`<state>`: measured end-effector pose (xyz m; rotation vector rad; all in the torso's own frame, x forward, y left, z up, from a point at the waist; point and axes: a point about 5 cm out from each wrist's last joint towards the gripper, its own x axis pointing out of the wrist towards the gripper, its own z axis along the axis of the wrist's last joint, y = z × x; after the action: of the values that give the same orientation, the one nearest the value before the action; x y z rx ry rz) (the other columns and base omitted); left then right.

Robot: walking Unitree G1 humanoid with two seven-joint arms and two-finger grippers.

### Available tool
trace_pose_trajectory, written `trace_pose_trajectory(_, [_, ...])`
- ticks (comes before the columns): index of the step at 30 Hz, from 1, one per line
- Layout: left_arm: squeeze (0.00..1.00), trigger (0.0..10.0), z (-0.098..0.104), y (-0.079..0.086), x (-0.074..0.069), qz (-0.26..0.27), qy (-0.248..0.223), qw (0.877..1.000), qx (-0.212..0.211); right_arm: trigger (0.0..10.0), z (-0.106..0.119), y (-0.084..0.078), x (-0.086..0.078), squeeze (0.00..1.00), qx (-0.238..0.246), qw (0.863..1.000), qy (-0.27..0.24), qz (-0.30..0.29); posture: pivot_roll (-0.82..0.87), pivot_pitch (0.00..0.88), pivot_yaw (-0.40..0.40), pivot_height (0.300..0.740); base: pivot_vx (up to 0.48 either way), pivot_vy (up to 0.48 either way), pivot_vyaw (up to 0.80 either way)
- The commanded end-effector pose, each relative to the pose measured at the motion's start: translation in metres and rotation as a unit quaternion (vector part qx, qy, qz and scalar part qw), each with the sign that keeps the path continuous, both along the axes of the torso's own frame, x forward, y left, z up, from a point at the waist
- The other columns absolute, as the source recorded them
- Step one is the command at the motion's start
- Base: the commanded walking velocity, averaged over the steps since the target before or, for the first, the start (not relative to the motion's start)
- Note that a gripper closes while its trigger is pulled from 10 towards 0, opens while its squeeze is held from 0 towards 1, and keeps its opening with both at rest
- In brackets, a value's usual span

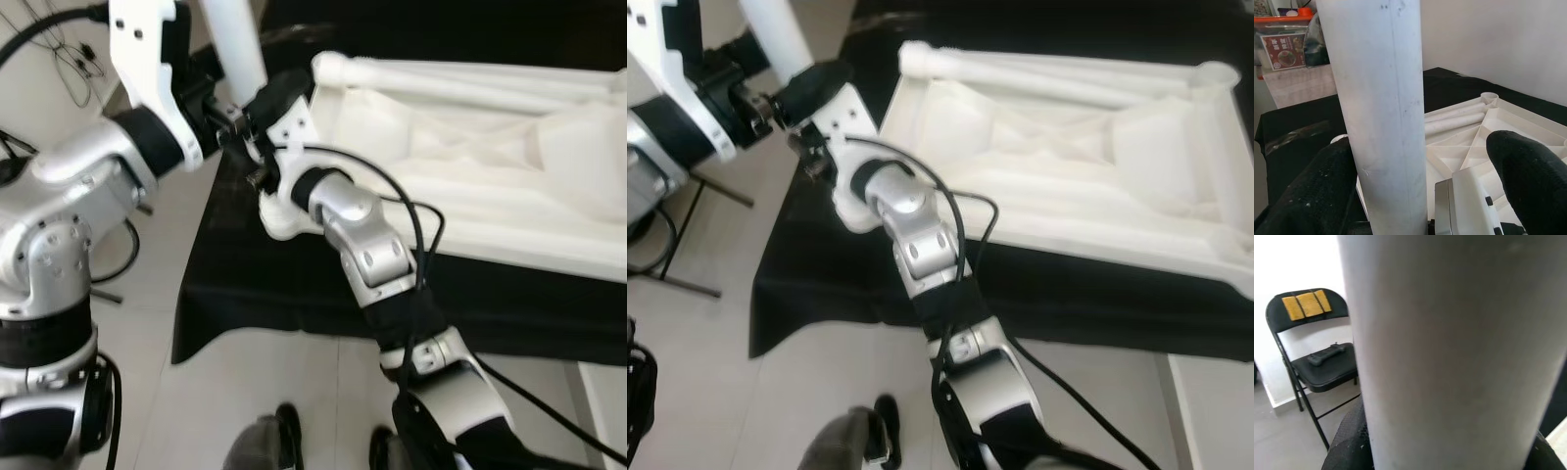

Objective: Building children table

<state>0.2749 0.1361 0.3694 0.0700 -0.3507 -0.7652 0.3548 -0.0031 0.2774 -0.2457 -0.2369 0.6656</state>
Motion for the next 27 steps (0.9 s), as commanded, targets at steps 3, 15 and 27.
trace_pose_trajectory(3, [0.0,10.0,0.001,-0.002,-0.005,-0.011,-0.01,1.0,0.017,0.0,-0.027,0.002,0.011,0.0,-0.03,0.997,0.071,0.0,0.1,0.267,0.069,0.74,0.0,0.0,0.0])
trace_pose_trajectory(15, [0.0,10.0,-0.005,0.004,0.0,0.025,-0.002,0.999,0.037,0.0,-0.024,0.003,-0.002,0.0,-0.018,0.997,0.073,-0.029,0.09,0.254,0.078,0.74,0.0,0.0,0.0])
trace_pose_trajectory(27, [0.0,10.0,0.004,0.008,0.009,0.042,-0.005,0.998,0.043,0.0,-0.027,0.005,-0.009,0.0,-0.025,0.997,0.074,-0.012,0.09,0.258,0.084,0.74,0.0,0.0,0.0])
